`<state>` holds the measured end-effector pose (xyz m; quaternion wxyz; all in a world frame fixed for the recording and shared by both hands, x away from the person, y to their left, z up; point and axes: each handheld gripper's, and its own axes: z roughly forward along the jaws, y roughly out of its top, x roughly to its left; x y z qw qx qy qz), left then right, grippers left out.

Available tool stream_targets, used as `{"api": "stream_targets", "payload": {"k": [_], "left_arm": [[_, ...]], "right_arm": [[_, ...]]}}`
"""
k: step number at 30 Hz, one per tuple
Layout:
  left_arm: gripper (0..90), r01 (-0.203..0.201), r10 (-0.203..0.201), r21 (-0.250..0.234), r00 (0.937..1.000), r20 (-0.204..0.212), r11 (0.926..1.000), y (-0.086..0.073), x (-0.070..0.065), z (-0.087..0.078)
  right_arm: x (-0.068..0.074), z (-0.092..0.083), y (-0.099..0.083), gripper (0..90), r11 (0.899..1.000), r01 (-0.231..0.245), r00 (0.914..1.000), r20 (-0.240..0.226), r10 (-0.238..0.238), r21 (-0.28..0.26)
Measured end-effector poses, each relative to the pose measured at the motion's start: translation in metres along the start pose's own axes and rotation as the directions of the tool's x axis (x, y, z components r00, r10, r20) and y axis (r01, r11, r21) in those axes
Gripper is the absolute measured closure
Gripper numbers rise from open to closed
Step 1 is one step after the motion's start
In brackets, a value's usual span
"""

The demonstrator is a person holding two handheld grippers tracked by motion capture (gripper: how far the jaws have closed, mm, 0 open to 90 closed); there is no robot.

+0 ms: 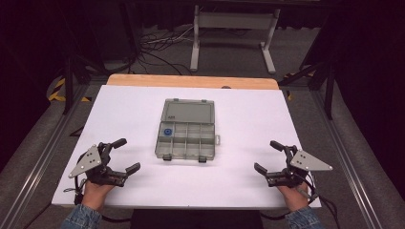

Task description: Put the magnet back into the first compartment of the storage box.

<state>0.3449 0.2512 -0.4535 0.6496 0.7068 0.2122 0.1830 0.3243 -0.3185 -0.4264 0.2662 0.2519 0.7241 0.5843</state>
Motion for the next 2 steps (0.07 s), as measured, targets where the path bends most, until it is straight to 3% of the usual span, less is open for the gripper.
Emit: {"api": "stream_targets", "payload": {"k": [2], "left_arm": [[2.5, 0.017, -0.017, -0.005, 0.9999, 0.003, 0.9998, -0.0007, 0.0015, 0.0004]], "right_arm": [[0.0, 0.0, -0.0003, 3.3, 1.0, 0.0, 1.0, 0.001, 0.0, 0.001]]}}
